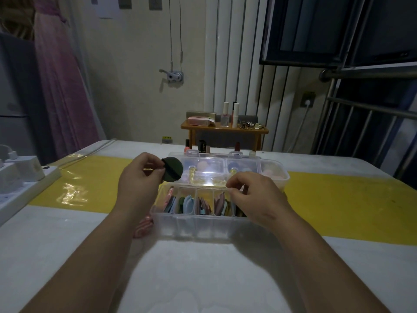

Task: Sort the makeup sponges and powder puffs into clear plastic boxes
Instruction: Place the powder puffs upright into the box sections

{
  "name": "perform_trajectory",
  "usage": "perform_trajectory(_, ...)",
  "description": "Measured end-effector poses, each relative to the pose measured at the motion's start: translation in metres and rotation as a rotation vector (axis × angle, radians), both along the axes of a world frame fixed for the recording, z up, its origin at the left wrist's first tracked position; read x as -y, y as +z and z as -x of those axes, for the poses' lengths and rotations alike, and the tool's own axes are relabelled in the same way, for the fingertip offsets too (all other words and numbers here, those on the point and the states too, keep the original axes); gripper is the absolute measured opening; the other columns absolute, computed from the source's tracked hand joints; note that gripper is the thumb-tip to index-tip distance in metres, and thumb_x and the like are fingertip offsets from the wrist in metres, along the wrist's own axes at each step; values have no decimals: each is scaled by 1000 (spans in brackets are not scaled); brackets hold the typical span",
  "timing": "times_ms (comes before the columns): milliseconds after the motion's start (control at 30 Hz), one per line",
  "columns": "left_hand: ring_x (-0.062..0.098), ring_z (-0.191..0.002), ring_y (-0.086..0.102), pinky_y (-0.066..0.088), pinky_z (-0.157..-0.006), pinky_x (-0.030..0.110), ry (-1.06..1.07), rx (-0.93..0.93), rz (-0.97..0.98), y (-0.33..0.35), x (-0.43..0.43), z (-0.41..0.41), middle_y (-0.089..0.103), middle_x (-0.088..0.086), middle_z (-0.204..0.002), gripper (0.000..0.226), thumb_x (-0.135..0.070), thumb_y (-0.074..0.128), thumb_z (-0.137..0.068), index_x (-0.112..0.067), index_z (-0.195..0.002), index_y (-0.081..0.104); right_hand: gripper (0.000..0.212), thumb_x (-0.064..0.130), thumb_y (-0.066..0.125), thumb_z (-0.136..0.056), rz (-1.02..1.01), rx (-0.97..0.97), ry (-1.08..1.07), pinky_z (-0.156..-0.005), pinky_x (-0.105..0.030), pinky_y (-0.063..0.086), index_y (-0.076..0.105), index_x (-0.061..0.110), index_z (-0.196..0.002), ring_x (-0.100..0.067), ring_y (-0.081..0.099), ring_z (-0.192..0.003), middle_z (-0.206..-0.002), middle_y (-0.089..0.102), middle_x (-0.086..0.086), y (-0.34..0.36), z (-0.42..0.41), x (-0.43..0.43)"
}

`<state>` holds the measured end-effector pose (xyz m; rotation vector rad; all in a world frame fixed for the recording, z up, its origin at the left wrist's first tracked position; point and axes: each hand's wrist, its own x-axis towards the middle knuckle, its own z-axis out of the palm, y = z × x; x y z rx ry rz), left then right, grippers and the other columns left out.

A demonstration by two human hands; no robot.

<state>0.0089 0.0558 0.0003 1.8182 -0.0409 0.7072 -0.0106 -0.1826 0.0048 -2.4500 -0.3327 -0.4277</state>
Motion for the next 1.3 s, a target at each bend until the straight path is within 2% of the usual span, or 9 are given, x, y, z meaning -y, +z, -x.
perform_trajectory(100,21,-87,67,57,-74,38,-74,-14,-89,-2,7,0,70,0,-88,15,-2,64,-89,-17,-87,66,19,27,57,-95,-37,-8,25,-66,-19,45,66,32,-110,-2,56,-82,-101,63,15,1,1,-1)
perform_trajectory(233,9,-81,62,42,-64,17,-96,1,-311,-6,14,2,66,-9,-85,18,-7,67,-88,-25,-87,66,28,23,55,-96,-106,-48,102,-76,-24,54,62,38,-119,-3,58,-89,-108,61,19,1,2,-5)
perform_trajectory(367,10,-78,58,38,-67,8,-71,118,-538,-5,12,4,63,-6,-85,16,-3,72,-83,-15,-94,71,36,22,55,-96,-116,-70,161,-84,-31,56,56,46,-123,-4,57,-97,-118,58,20,0,4,-8)
perform_trajectory(533,11,-83,65,47,-72,14,-147,152,-484,-2,13,8,62,-13,-84,26,1,72,-82,-22,-90,67,38,25,53,-98,-66,-130,211,-80,-23,47,54,54,-123,-1,52,-97,-118,52,11,2,5,-9)
perform_trajectory(667,12,-83,68,52,-72,16,-197,142,-474,-3,12,7,65,-13,-87,34,4,70,-83,-28,-88,64,39,22,52,-99,-54,-121,226,-79,-13,38,57,47,-128,10,45,-94,-99,44,31,4,8,-9)
perform_trajectory(767,8,-84,66,50,-72,10,-227,144,-486,-3,12,7,66,-11,-88,30,2,70,-84,-27,-88,65,35,22,54,-99,-82,-102,221,-76,-8,38,61,41,-127,11,48,-91,-97,45,34,4,7,-10)
perform_trajectory(900,1,-87,59,41,-73,6,-203,180,-504,-2,12,9,63,-19,-87,24,0,67,-85,-23,-89,68,24,21,58,-96,-247,-15,148,-67,-13,42,71,34,-112,2,56,-85,-96,59,24,2,3,-9)
perform_trajectory(1067,13,-84,54,39,-73,29,33,50,-464,-2,6,3,59,-9,-88,30,2,57,-82,-26,-85,67,18,13,61,-90,-398,100,-20,-66,-24,49,70,28,-89,-7,60,-78,-83,65,11,5,1,1)
perform_trajectory(1300,23,-78,57,45,-70,33,137,-178,-349,-6,1,-2,62,-1,-82,29,-2,53,-76,-26,-73,69,14,10,58,-83,-354,151,-191,-54,-26,41,62,19,-73,-13,54,-68,-72,61,0,8,-2,18)
